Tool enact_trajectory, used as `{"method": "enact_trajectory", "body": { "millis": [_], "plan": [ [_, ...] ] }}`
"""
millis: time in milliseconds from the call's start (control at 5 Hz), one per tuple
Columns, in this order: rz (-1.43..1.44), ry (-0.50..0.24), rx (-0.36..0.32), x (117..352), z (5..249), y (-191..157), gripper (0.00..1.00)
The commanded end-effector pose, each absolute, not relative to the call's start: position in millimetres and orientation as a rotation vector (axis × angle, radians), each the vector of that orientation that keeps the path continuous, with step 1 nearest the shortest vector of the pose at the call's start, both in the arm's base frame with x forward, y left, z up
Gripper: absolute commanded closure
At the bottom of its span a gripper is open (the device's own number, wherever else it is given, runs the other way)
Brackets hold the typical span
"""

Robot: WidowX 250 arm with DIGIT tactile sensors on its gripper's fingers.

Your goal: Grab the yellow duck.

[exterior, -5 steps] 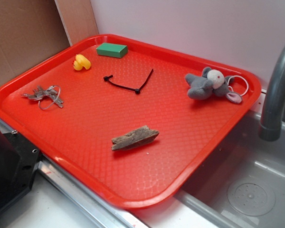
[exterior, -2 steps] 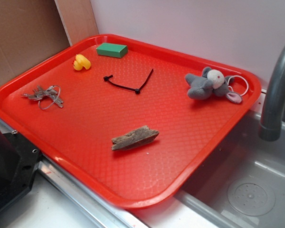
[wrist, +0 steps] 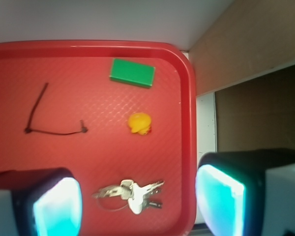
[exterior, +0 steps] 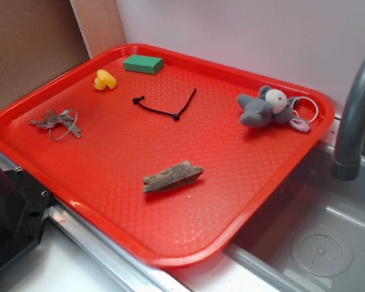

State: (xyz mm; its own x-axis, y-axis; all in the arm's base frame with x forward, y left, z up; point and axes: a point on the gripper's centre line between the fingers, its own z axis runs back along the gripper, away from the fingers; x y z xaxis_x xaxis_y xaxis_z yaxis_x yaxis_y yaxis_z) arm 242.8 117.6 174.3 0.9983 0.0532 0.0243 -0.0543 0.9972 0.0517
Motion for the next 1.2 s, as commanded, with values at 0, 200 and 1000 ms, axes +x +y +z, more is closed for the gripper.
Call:
{"method": "enact_trajectory", "body": {
  "millis": [0,200,1000],
  "plan": [
    [0.108,0.025,0.083,272,110,117,0.0],
    [0.121,0.052,0.051,277,88,95,0.0],
    [0.146,0.125,0.134,258,49,127,0.0]
  ]
}}
